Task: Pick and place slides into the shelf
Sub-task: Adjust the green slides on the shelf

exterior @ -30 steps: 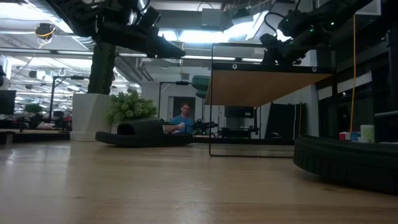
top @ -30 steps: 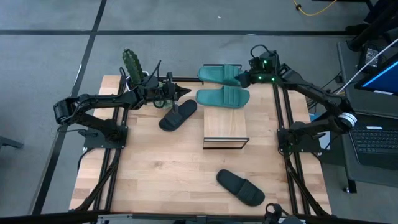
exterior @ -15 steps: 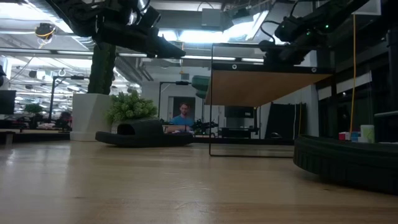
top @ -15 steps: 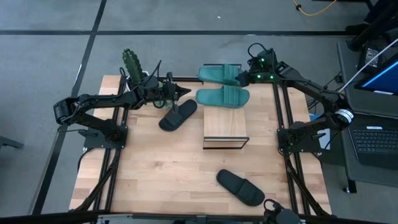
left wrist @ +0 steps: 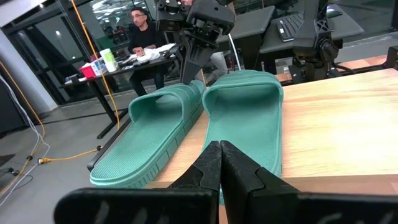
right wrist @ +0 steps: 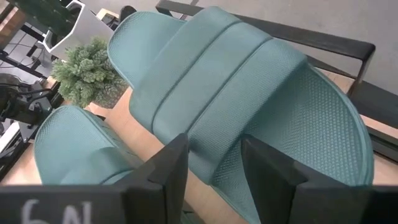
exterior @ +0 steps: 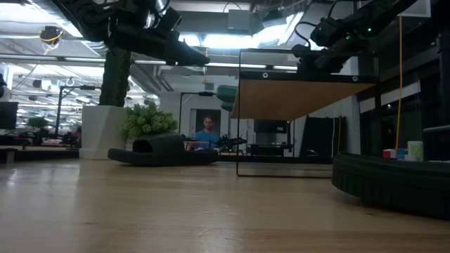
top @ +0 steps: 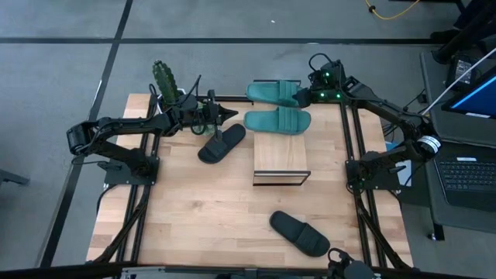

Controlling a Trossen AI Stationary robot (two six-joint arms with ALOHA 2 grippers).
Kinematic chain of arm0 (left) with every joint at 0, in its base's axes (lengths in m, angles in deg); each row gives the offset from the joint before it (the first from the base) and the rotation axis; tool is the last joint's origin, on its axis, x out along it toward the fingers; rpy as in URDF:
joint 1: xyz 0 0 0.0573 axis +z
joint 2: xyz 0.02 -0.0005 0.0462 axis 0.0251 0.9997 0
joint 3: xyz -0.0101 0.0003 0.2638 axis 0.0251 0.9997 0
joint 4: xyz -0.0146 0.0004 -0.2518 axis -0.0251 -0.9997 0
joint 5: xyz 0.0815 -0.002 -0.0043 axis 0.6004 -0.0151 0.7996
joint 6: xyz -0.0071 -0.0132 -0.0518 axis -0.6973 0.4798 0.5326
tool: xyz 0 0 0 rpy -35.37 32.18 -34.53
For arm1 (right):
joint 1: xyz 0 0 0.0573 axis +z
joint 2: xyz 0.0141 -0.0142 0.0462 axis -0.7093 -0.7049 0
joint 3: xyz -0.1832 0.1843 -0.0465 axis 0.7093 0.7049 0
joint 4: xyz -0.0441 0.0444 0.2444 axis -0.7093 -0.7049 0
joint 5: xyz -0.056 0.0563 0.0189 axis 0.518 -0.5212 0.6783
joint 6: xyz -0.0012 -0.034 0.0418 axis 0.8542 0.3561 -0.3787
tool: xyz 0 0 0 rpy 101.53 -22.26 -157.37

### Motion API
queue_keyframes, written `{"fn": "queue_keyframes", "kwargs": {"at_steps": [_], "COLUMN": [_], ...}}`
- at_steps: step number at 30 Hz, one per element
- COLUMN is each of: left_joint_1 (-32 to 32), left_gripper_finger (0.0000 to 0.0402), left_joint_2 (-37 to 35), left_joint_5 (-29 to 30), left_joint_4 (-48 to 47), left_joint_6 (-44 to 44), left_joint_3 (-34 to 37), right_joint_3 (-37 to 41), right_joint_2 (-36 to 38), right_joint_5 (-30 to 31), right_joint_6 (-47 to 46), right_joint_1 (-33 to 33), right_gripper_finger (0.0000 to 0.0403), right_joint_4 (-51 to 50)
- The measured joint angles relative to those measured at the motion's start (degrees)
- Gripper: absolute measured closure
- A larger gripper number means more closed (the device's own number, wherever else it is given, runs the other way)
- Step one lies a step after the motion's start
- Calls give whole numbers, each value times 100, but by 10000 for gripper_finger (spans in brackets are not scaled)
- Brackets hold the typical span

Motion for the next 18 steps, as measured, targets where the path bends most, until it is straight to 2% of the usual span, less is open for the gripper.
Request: {"fn": "queue_keyframes", "kwargs": {"at_steps": [18], "left_joint_1": [1], "left_gripper_finger": [401], "left_joint_2": [0], "left_joint_5": [1], "left_joint_4": [-29], "left_joint_6": [-34], "left_joint_3": [0], "right_joint_3": [0], "right_joint_2": [-205], "right_joint_5": [-38], "right_joint_6": [238], "right_joint_1": [-1], "right_gripper_finger": [253], "right_joint_4": [125]}}
